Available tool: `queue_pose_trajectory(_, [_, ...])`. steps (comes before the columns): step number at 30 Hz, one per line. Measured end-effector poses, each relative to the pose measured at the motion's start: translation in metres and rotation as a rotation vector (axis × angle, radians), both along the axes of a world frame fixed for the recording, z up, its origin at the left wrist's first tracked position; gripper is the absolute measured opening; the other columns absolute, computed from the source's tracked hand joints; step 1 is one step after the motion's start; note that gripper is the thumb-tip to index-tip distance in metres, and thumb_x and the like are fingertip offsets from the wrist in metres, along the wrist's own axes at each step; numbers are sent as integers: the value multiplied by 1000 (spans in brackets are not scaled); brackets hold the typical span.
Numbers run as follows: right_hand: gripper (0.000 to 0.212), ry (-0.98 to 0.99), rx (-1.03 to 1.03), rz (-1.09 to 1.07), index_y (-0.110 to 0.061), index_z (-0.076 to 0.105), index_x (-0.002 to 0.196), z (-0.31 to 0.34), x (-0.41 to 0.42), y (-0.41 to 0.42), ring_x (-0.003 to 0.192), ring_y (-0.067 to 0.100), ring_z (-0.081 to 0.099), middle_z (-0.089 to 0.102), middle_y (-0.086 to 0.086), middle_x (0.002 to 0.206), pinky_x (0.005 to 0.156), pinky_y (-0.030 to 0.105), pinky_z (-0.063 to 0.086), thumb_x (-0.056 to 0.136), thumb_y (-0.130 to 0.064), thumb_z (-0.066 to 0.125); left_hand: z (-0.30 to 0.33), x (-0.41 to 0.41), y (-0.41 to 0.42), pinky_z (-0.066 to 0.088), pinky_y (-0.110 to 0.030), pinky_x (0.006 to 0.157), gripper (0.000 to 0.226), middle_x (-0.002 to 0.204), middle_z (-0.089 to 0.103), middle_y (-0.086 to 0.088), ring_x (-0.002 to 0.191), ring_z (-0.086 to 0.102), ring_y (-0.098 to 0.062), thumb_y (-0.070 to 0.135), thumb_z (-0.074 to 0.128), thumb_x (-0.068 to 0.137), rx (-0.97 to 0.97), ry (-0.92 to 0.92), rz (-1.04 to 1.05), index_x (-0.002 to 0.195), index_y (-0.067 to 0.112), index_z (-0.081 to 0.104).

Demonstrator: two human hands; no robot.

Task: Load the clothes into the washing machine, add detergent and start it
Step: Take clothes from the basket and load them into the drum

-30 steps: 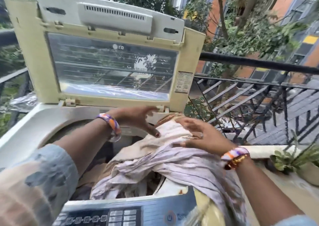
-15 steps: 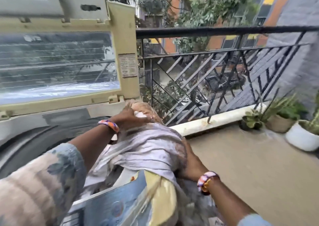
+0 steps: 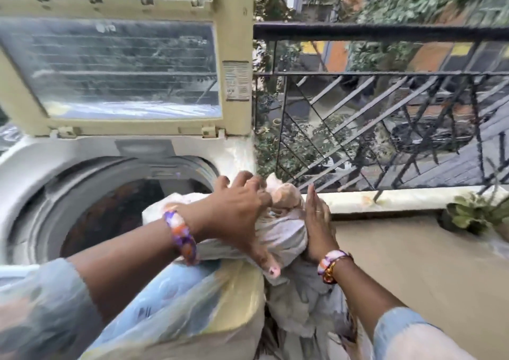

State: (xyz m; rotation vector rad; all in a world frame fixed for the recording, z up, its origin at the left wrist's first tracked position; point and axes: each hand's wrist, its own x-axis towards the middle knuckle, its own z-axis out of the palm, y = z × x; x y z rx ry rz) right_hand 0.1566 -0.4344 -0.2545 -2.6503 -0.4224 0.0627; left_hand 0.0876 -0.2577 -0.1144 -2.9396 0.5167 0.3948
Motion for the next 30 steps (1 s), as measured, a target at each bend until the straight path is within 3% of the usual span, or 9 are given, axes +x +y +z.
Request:
queue_pose_trajectory(3, [108,234,94,107,-33,-26,136,8,-4,7,145,18,-3,0,-3,156,113,42,10,72,-62,56,-11,-5,-7,45,-39,91,105,125,44,-7,114,43,-28,69,77,37,-34,-19,25,119,15,40])
queue_pose_trajectory(5, [129,373,302,64,-31,-4,147,10,-7,9,142,11,11,16,-9,151,114,37,7,41,-96,31,-16,-7,-9,42,-33,79,94,116,51,-4,104,49,-26,64,79,43,-89,-74,68,116,17,42])
queue_pose_trajectory(10, [119,604,108,44,-21,10,147,-42,-16,3,130,31,41,36,14,146,108,43,36,53,-46,78,-23,-8,-14,34,-29,69,67,109,59,-4,100,55,-27,54,73,59,-191,-235,91,112,20,51])
queue_pose_trajectory(14, [162,676,-110,143,-19,-9,148,-47,-32,-2,137,25,33,17,7,155,113,33,29,17,-96,48,-27,-7,-12,34,-27,68,48,99,64,-3,92,58,-27,49,66,66,-242,-304,33,104,21,57])
queue_pose_trajectory(17, [122,520,-97,18,-21,-12,147,-23,-64,2,137,27,32,14,5,155,112,36,29,60,-66,62,-30,-9,-11,39,-29,68,42,95,64,-5,88,59,-27,46,63,70,-312,-331,-27,102,20,59])
queue_pose_trajectory(21, [121,311,145,-156,-32,-11,146,-20,-87,1,122,30,52,49,3,140,99,36,41,44,-61,48,-32,-11,-5,34,-29,66,37,96,65,-6,90,60,-30,46,61,74,-403,-377,-100,99,19,60])
queue_pose_trajectory(23, [108,186,338,-266,-38,17,144,-12,-88,0,108,34,61,64,10,121,83,34,49,44,-55,54,-31,-11,5,34,-28,63,33,91,65,-7,87,61,-31,46,64,74,-486,-383,-127,92,18,59])
queue_pose_trajectory(26, [66,-119,353,-325,-21,61,118,24,-78,7,89,37,68,73,15,94,68,30,50,54,-34,66,-10,-12,36,48,-31,64,36,83,68,-5,81,65,-29,46,69,67,-753,-314,-104,87,17,61])
queue_pose_trajectory(30, [46,-469,295,-328,-16,67,104,117,-56,50,81,40,67,71,20,86,64,40,55,60,-26,61,42,-16,103,50,-16,72,40,83,70,13,75,62,5,15,83,63,-1319,-234,-6,97,23,62])
